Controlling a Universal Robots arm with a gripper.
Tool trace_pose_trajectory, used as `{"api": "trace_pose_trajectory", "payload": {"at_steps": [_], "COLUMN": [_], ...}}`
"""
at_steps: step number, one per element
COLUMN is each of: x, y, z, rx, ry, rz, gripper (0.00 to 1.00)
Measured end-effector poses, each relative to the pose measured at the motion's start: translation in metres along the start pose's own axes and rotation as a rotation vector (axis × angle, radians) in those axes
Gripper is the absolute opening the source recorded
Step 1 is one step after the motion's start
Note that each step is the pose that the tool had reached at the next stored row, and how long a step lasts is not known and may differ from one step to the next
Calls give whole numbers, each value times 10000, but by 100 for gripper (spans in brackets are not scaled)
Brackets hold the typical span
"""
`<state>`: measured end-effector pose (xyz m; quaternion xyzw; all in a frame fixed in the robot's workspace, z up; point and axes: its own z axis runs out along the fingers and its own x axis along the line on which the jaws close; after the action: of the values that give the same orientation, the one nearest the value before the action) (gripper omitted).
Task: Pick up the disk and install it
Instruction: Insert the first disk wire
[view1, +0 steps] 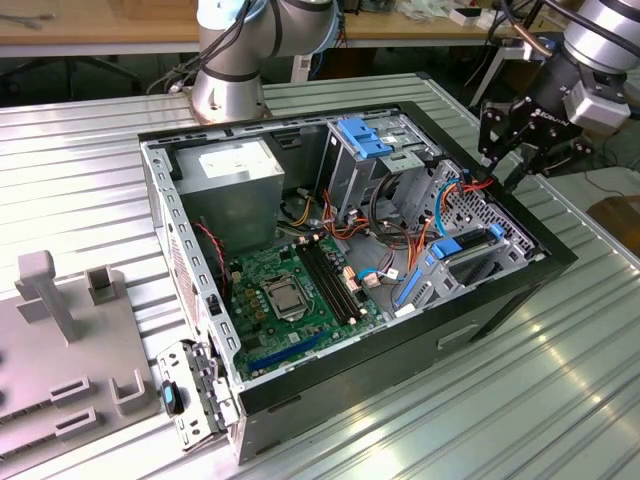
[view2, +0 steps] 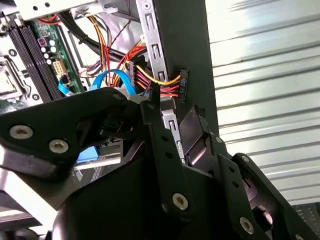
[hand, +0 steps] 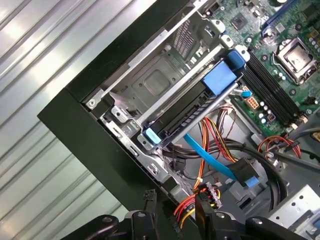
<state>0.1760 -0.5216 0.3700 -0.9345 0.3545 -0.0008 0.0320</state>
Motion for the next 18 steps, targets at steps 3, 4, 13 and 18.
{"api": "trace_pose_trajectory", "payload": {"at_steps": [3,4,13,18], "x": [15,22,-7,-17], "y": [-22,-31,-103,-114], "z": [4,4,12,36], "rx": [-5,-7,-49,-82], "ry": [-15,-19,-38,-116], "rz": [-245,-313,-1014,-2470], "gripper": [44,44,44,44]}}
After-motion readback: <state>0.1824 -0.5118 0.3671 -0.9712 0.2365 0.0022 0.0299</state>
